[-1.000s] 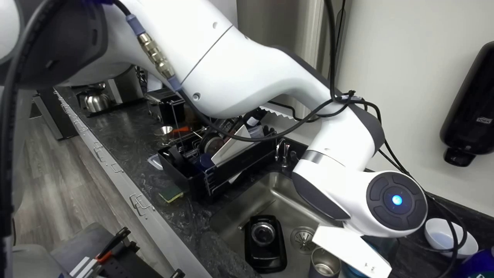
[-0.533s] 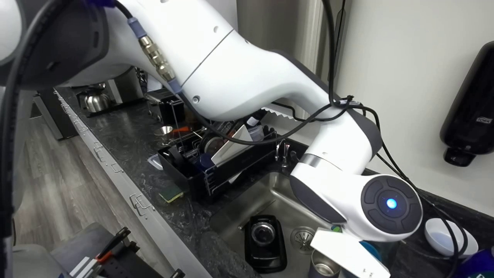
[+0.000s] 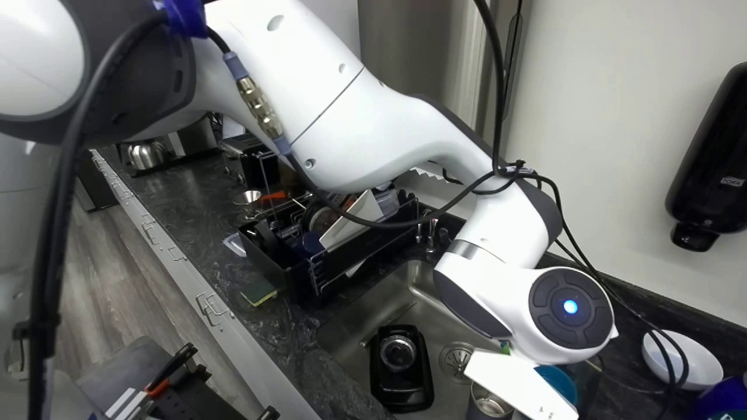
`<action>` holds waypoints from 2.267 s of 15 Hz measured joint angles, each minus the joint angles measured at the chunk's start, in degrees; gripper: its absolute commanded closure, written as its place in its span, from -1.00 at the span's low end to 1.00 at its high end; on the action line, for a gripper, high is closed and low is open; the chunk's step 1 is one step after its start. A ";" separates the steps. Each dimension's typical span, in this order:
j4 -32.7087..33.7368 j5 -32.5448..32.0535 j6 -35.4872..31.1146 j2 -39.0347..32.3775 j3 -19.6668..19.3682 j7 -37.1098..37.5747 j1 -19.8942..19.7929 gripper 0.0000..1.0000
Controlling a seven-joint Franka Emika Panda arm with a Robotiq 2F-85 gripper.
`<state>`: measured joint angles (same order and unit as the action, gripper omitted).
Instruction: Take the straw from the dish rack and put it in the mug in the sink
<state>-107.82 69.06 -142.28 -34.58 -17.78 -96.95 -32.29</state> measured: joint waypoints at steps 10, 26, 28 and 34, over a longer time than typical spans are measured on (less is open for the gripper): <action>0.73 0.00 -3.11 -1.93 1.64 0.00 0.20 0.94; 0.95 -0.04 -4.42 -3.24 3.21 0.00 0.43 0.94; 1.33 -0.10 -4.46 -4.11 3.40 0.00 0.56 0.94; 2.69 -0.29 -4.59 -5.87 3.50 0.00 0.69 0.94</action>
<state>-105.13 68.77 -146.87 -40.45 -14.28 -96.95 -31.61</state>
